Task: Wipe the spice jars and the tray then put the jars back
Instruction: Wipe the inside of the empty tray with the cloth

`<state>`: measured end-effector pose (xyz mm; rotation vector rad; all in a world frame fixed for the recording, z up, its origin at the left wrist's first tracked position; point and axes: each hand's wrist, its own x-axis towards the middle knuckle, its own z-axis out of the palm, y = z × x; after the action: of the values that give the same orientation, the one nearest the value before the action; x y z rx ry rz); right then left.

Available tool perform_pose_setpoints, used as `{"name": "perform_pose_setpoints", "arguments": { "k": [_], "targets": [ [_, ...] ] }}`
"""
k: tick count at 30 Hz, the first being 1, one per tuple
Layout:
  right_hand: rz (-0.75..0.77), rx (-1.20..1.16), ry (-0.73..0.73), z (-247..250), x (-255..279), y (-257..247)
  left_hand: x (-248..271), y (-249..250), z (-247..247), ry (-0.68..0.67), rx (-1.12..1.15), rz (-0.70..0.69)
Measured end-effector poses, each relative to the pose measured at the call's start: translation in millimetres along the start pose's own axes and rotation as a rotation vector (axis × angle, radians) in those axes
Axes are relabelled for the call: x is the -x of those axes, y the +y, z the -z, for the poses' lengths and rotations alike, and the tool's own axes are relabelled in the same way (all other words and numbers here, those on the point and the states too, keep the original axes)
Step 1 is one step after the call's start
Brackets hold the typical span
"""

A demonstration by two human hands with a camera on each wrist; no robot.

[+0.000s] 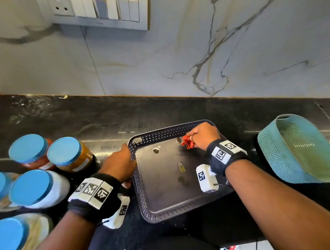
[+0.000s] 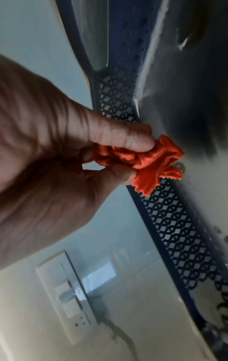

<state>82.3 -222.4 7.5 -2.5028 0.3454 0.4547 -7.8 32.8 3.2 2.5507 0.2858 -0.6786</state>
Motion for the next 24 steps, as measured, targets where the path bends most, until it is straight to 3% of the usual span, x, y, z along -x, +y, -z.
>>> {"name": "perform_pose_setpoints", "arguments": {
  "k": [5,11,17,24],
  "targets": [
    [0.02,0.124,0.089,-7.3,1.5,-15.8,10.0,4.6,-4.2,-0.067,0.164,0.011],
    [0.029,0.26,0.044,-29.3,-5.2,-21.1,10.7,-2.3,-11.5,-0.059,0.229,-0.049],
    [0.108,0.431,0.029,-39.7,-6.2,-18.5,6.1,-9.4,-22.3,-0.006,0.083,-0.055],
    [0.045,0.336,0.037,-47.6,1.6,-40.0,3.4,-9.0,-20.7,-0.058,0.06,-0.068]
  ]
}}
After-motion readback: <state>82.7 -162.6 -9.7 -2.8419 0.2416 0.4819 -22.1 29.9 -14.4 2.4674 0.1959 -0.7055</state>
